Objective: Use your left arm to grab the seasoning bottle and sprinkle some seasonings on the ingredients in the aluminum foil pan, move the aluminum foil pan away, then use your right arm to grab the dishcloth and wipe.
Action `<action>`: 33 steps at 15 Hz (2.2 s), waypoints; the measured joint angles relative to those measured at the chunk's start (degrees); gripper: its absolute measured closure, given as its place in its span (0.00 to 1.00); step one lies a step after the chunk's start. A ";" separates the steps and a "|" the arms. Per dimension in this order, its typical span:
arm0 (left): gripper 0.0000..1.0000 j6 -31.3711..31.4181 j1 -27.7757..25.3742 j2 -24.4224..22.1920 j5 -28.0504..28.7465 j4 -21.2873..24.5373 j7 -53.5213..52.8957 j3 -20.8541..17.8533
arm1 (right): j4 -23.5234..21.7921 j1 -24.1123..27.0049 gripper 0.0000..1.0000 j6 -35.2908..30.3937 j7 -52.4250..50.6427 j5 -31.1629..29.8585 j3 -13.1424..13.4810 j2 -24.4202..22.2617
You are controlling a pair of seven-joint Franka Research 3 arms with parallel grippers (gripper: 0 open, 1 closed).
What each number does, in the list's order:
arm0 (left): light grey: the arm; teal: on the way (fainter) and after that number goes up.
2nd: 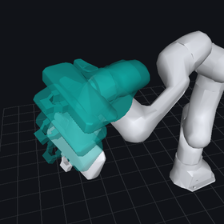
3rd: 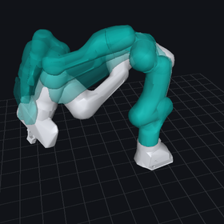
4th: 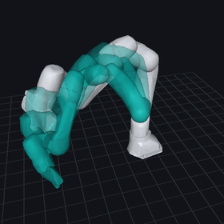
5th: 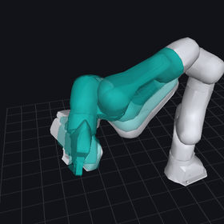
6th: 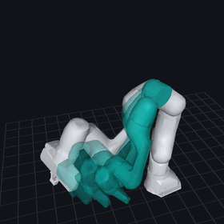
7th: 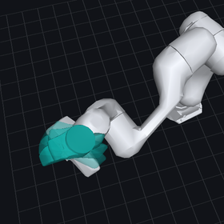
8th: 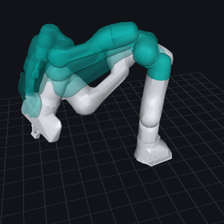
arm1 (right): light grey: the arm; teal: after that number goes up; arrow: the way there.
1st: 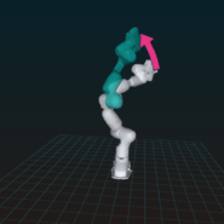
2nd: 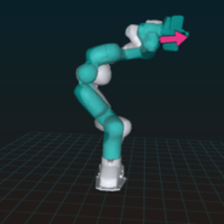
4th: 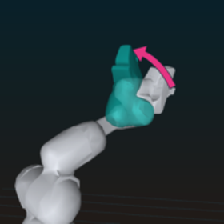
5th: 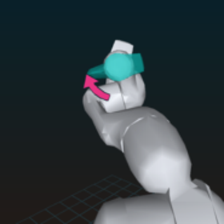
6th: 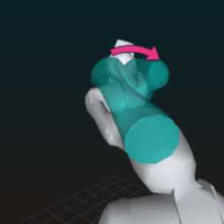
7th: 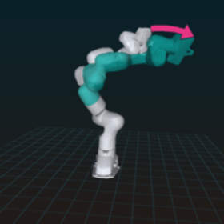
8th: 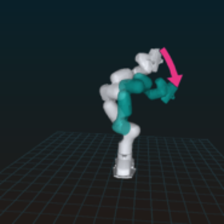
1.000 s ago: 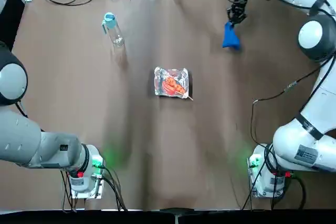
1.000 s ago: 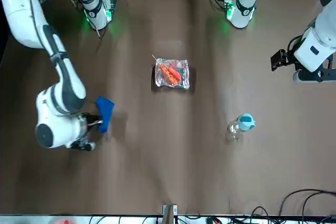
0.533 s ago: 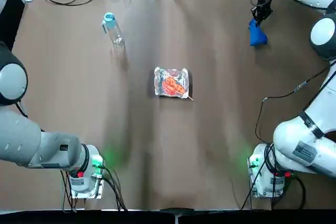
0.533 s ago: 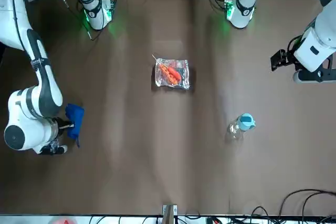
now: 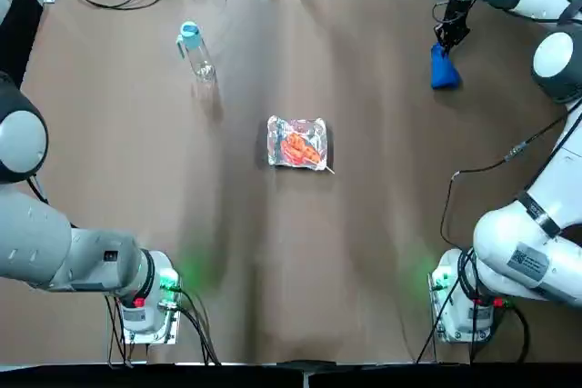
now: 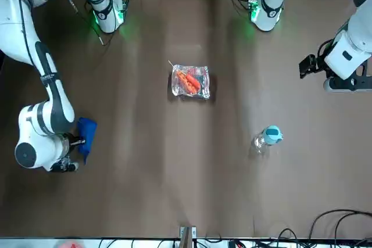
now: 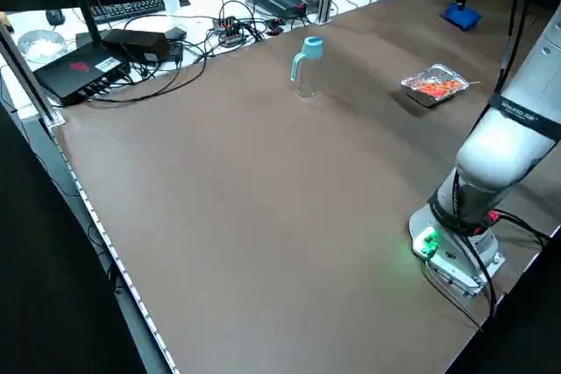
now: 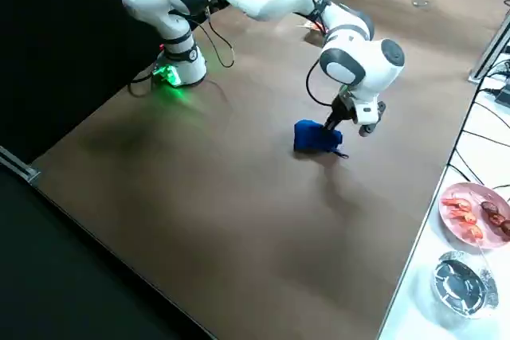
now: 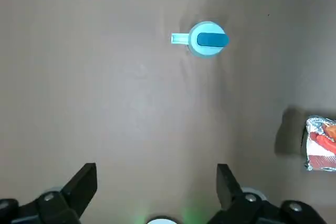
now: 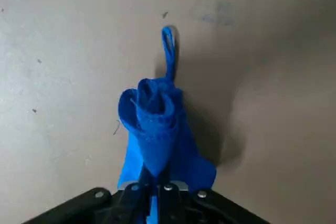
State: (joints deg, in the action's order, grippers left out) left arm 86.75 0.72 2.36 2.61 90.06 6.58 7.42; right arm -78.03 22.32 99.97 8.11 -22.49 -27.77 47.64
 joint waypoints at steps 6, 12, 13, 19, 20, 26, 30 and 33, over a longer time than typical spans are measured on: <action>0.00 0.00 0.01 0.00 0.00 0.01 0.00 0.13 | -1.62 -3.71 0.93 0.44 -0.17 0.28 -0.06 1.01; 0.00 0.00 0.01 0.00 0.00 0.01 0.00 0.13 | -2.19 -5.60 0.93 1.02 -0.17 3.05 0.02 1.19; 0.00 0.00 0.01 0.00 0.00 0.01 0.00 0.13 | -2.24 -5.49 0.93 2.74 -0.17 3.27 0.21 1.45; 0.00 0.00 0.01 0.00 0.00 0.01 0.00 0.13 | -2.03 -4.26 0.59 7.89 -0.12 3.31 2.98 2.18; 0.00 0.00 0.01 0.00 0.00 0.01 0.00 0.13 | -1.99 -3.94 0.49 7.90 -0.12 3.30 3.11 2.18; 0.00 0.00 0.02 0.00 0.00 0.02 0.00 0.15 | -0.71 -3.37 0.01 3.84 -0.27 3.33 2.21 -0.29; 0.00 0.00 0.14 0.04 0.00 0.11 0.00 0.23 | 0.35 -3.32 0.01 0.71 -0.27 3.38 -4.80 -8.65; 0.00 0.00 0.25 0.18 0.00 0.15 0.00 0.26 | 0.61 -3.42 0.01 -1.02 -0.27 3.38 -6.28 -14.69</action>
State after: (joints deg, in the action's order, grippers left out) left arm 86.75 0.97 2.53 2.61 90.21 6.58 7.69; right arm -77.42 18.91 98.95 7.84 -19.11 -34.04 32.95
